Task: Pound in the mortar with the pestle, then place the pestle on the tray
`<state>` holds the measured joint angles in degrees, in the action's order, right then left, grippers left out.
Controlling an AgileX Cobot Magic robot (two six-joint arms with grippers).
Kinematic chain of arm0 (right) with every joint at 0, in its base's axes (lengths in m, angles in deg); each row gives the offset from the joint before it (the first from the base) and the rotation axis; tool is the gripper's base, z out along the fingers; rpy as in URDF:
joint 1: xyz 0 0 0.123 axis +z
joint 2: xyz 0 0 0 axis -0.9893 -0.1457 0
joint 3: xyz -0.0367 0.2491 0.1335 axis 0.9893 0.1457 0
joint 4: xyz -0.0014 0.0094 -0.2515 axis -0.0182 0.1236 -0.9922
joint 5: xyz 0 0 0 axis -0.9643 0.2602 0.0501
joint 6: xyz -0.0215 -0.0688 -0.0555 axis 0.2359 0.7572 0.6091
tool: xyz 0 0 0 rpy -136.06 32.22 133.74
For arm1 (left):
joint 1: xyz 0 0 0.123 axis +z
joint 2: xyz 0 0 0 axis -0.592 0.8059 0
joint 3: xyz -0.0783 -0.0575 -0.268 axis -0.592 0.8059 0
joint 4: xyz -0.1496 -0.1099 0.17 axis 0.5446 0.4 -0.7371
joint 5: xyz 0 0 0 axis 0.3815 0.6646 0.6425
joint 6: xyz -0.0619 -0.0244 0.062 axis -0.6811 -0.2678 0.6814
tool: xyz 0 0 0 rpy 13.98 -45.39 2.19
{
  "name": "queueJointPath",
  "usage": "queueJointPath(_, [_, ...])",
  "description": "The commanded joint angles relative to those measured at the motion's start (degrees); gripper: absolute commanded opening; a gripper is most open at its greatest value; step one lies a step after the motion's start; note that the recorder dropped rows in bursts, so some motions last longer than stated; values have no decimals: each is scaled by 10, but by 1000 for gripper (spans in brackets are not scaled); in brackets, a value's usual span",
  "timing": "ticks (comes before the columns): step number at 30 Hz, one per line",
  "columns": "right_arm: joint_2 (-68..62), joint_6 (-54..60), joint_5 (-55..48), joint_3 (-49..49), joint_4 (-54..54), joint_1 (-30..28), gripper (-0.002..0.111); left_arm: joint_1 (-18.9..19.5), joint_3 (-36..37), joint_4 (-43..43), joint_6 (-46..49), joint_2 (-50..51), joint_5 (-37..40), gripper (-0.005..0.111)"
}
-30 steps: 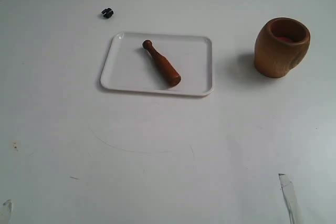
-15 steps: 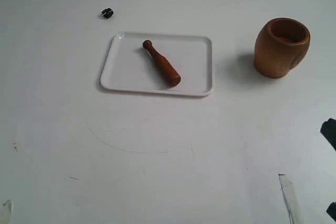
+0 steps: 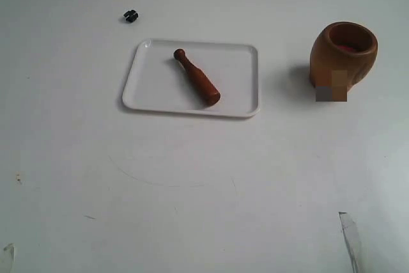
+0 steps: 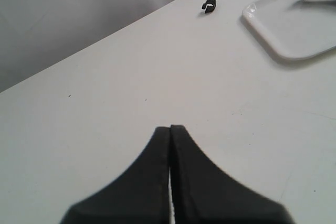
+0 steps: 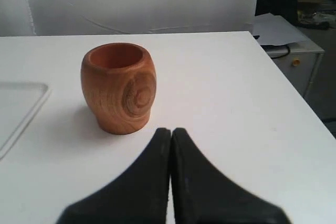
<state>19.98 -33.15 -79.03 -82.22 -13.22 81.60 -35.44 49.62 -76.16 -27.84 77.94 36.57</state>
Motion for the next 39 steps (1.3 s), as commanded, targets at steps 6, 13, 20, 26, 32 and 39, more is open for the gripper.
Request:
queueJointPath(6, [2,5,1,2,-2,-5,0,-4,0,4,-5,-1,-2,0])
queueJointPath(13, [2,5,1,2,0,-5,0,-4,0,4,-5,-1,-2,0])
queueJointPath(20, [2,5,1,2,1,-5,0,-4,0,4,-5,-1,-2,0])
queueJointPath(26, [2,5,1,2,1,-5,0,-4,0,4,-5,-1,-2,0])
queueJointPath(32, [2,5,1,2,1,-5,0,-4,0,4,-5,-1,-2,0])
queueJointPath(39, [2,5,1,2,1,-5,0,-4,0,4,-5,-1,-2,0])
